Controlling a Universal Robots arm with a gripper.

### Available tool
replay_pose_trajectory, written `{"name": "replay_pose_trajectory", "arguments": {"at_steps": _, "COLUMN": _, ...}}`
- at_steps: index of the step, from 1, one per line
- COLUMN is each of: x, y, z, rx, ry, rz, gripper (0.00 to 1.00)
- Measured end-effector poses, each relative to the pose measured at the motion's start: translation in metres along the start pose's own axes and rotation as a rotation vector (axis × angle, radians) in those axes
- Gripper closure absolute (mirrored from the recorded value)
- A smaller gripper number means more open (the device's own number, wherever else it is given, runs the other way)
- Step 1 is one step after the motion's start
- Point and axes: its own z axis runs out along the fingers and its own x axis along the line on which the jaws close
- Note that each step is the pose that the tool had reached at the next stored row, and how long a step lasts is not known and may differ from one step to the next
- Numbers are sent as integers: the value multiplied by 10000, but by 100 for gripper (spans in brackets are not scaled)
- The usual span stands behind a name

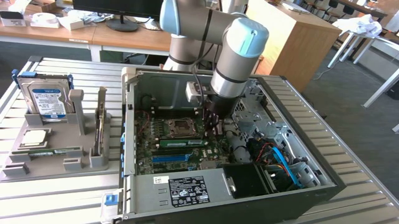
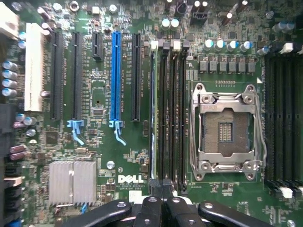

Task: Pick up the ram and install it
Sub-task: 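Press down the ram until it locks into place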

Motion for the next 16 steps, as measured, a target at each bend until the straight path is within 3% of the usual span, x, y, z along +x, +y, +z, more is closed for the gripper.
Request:
{"name": "replay_pose_trajectory", "arguments": {"at_steps": 8, "x": -5, "y": 5, "z": -173, "rx": -1, "ry": 3, "rz": -1, "gripper": 90}}
{"name": "replay_pose_trajectory", "arguments": {"at_steps": 16, "x": -5, "y": 31, "z": -173, "rx": -1, "ry": 3, "rz": -1, "gripper": 90}}
